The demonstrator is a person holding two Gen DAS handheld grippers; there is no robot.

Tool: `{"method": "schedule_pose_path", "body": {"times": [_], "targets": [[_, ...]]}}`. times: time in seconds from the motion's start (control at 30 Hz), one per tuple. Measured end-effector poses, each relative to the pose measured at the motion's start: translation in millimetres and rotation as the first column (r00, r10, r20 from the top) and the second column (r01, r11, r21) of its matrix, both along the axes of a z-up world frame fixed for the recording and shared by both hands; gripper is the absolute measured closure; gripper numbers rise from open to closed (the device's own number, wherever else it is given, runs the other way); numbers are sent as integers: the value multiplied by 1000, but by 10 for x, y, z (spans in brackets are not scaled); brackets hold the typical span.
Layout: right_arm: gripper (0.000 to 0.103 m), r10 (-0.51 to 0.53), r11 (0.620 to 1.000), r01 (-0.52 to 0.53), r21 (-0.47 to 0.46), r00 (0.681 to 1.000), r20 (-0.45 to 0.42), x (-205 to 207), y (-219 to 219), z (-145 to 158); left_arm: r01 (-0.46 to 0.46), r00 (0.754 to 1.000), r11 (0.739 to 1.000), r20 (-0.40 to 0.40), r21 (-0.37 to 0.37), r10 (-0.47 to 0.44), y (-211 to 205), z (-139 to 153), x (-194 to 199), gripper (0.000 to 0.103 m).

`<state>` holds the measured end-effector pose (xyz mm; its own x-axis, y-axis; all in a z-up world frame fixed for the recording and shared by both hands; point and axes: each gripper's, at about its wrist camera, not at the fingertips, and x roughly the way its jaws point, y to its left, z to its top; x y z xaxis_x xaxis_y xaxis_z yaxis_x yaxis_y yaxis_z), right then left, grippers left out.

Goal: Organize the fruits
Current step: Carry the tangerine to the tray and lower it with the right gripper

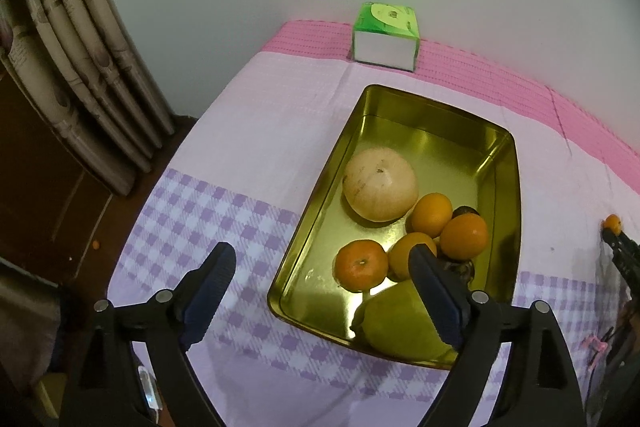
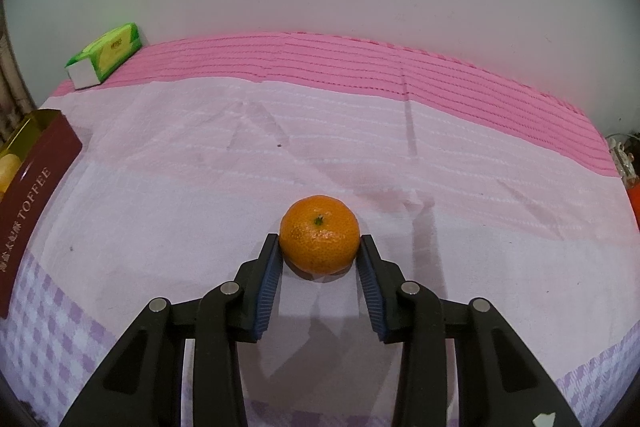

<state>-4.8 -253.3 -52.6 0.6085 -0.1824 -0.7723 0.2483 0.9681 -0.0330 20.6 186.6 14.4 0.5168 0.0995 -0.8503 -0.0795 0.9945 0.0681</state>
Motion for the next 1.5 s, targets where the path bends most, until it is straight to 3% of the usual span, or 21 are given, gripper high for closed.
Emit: {"method": "schedule_pose_path", "body": {"times": [0.2,0.4,0.67,0.8,1.0,1.37,1.5], "targets": [[67,73,997,-74,35,997,40,-12,274,264,-4,1000,1000,4,-6,4,53,-26,-28,12],[67,220,973,-225,59,972,82,25,870,552,-34,999,999,8,-25,34,173,-18,-60,12],[67,447,888,-455,64,888,110,46,1798,801,-77,997,996,16,-41,78,361,27,-148,12],[67,528,844,-534,52,844,95,61,2204,787,-90,996,994,17,-59,91,442,55,-201,12],[67,588,806,-590,44,807,54,120,2557,695,-114,993,991,16,-74,116,529,84,-267,12],[67,616,787,-615,54,788,-4,312,2772,504,-111,994,991,4,-73,111,552,49,-304,12],[67,605,796,-604,40,796,-19,386,2785,445,-93,996,994,4,-62,93,495,36,-306,12]]}}
